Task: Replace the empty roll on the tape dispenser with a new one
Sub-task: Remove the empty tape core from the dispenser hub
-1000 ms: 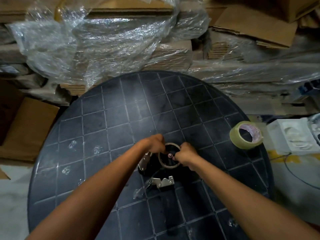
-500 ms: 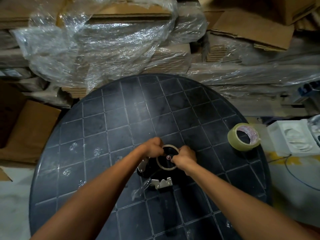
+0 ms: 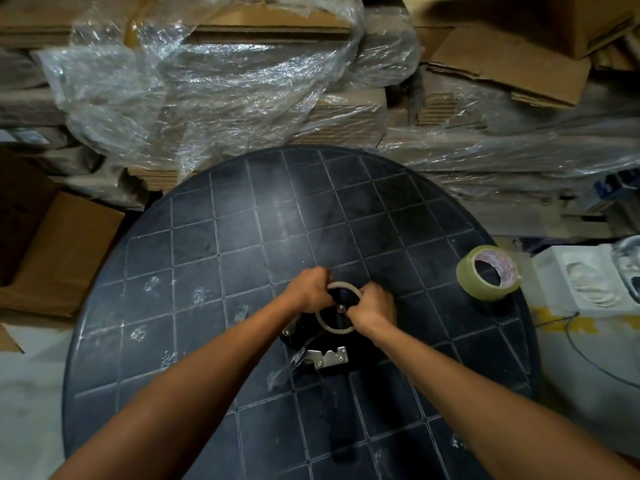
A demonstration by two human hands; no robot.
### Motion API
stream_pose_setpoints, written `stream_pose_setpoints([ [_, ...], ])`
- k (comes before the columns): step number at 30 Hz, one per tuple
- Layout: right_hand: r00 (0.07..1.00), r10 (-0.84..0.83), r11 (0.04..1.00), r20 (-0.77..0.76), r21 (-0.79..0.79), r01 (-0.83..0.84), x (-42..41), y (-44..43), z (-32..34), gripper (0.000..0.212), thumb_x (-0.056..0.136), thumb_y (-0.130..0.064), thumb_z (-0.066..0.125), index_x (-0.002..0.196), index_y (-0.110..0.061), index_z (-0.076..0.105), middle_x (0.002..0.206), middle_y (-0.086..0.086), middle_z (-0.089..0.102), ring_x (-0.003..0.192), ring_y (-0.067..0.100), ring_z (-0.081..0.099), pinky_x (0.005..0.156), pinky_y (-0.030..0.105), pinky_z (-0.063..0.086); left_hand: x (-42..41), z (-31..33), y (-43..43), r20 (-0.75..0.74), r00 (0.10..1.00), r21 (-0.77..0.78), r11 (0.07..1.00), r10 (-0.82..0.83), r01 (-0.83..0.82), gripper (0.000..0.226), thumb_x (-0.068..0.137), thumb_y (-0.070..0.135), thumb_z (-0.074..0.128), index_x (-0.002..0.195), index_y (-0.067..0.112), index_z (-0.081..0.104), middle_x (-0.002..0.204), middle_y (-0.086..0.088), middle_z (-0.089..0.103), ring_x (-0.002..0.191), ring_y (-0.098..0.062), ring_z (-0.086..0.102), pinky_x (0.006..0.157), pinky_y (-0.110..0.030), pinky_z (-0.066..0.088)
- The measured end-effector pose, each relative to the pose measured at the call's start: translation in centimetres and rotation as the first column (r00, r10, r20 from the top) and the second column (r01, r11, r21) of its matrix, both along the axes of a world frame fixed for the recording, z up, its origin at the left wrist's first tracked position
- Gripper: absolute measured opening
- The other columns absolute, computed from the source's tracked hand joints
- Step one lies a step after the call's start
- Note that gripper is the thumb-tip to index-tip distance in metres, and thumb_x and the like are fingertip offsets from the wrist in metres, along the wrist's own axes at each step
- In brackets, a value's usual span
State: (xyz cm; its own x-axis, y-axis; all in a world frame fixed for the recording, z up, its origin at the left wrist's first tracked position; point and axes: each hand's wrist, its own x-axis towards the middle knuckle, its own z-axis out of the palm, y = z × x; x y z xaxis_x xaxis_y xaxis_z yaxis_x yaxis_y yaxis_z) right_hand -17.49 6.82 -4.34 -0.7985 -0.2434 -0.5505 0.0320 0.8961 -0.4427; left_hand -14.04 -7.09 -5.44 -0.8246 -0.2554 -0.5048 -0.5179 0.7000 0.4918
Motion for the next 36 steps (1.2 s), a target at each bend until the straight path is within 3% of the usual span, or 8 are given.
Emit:
stream_pose_setpoints([
  [3, 0.994, 0.11, 0.993, 0.006, -0.042, -0.11, -0.8, 0.3, 0.4, 0.04, 0.075, -0.025, 0.083, 0.109, -0.016, 0.064, 0.11, 0.008, 0.07, 0.101, 0.027, 0.067, 0.08, 0.034, 0.056, 0.5, 0.0, -0.1, -0.046, 0.999, 0.015, 1.0, 0.009, -0.008, 0.019, 0.074, 0.023, 0.075, 0.087, 0.012, 0.066, 0.088, -0.012, 0.07, 0.083, -0.026, 0.064, 0.072, -0.037, 0.053],
  [6, 0.942, 0.333, 0.939, -0.036, -0.083, -0.334, -1.8, -0.2, 0.4, 0.044, 0.072, -0.02, 0.083, 0.112, -0.018, 0.064, 0.112, 0.007, 0.069, 0.102, 0.026, 0.065, 0.079, 0.031, 0.051, 2.1, -1.1, -0.5, -0.121, 0.983, 0.227, 0.968, 0.141, -0.111, 0.023, 0.074, 0.037, 0.075, 0.079, 0.015, 0.069, 0.072, -0.008, 0.069, 0.065, -0.014, 0.059, 0.065, -0.039, 0.05],
  [8, 0.896, 0.441, 0.894, -0.054, -0.065, -0.444, -2.2, -0.8, 0.3, 0.039, 0.072, -0.015, 0.082, 0.107, -0.02, 0.067, 0.107, 0.006, 0.071, 0.099, 0.026, 0.066, 0.076, 0.03, 0.05, 3.3, -1.6, -0.8, -0.156, 0.969, 0.313, 0.941, 0.189, -0.133, 0.019, 0.074, 0.033, 0.074, 0.084, 0.017, 0.073, 0.078, -0.009, 0.073, 0.067, -0.012, 0.061, 0.07, -0.04, 0.052],
  [13, 0.875, 0.477, 0.878, -0.077, 0.008, -0.478, -3.0, -2.1, -0.1, 0.025, 0.077, -0.008, 0.076, 0.098, -0.02, 0.071, 0.101, 0.007, 0.073, 0.093, 0.025, 0.069, 0.072, 0.028, 0.05, 4.9, -1.5, -1.0, -0.124, 0.97, 0.414, 0.899, 0.211, -0.143, 0.015, 0.073, 0.023, 0.072, 0.084, 0.012, 0.07, 0.072, 0.001, 0.066, 0.064, -0.009, 0.058, 0.066, -0.03, 0.047],
  [17, 0.86, 0.499, 0.866, -0.107, 0.077, -0.494, -2.9, -2.2, -0.1, 0.024, 0.078, -0.013, 0.077, 0.1, -0.018, 0.071, 0.104, 0.009, 0.073, 0.095, 0.028, 0.069, 0.077, 0.033, 0.055, 5.4, -1.4, 0.1, -0.195, 0.937, 0.303, 0.926, 0.291, -0.225, 0.004, 0.065, 0.027, 0.06, 0.068, 0.025, 0.062, 0.067, 0.005, 0.064, 0.064, -0.011, 0.057, 0.061, -0.026, 0.044],
  [20, 0.846, 0.512, 0.859, -0.148, 0.086, -0.505, -2.2, -2.0, -0.1, 0.024, 0.077, -0.016, 0.077, 0.1, -0.015, 0.072, 0.104, 0.01, 0.073, 0.097, 0.029, 0.068, 0.077, 0.034, 0.055, 5.5, -1.4, 0.5, -0.201, 0.926, 0.244, 0.932, 0.32, -0.269, 0.009, 0.072, 0.018, 0.063, 0.07, 0.027, 0.062, 0.068, 0.004, 0.065, 0.067, -0.014, 0.06, 0.059, -0.025, 0.043],
  [30, 0.803, 0.551, 0.834, -0.228, 0.113, -0.541, -1.3, -2.3, 1.1, 0.025, 0.08, -0.012, 0.069, 0.103, -0.019, 0.067, 0.11, 0.006, 0.065, 0.1, 0.027, 0.063, 0.08, 0.031, 0.048, 6.2, -1.4, 0.5, -0.233, 0.902, 0.21, 0.924, 0.364, -0.318, 0.023, 0.068, 0.027, 0.056, 0.086, 0.024, 0.069, 0.08, -0.001, 0.073, 0.081, -0.023, 0.067, 0.068, -0.032, 0.051],
  [36, 0.832, 0.554, 0.831, -0.005, 0.062, -0.553, -2.3, -4.6, 2.2, 0.033, 0.073, -0.015, 0.075, 0.105, -0.016, 0.07, 0.107, 0.008, 0.072, 0.099, 0.026, 0.067, 0.082, 0.034, 0.054, 6.1, -1.3, 0.7, -0.186, 0.854, 0.184, 0.871, 0.486, -0.456, 0.023, 0.073, 0.031, 0.059, 0.094, 0.024, 0.066, 0.093, -0.009, 0.073, 0.093, -0.033, 0.066, 0.075, -0.037, 0.052],
])
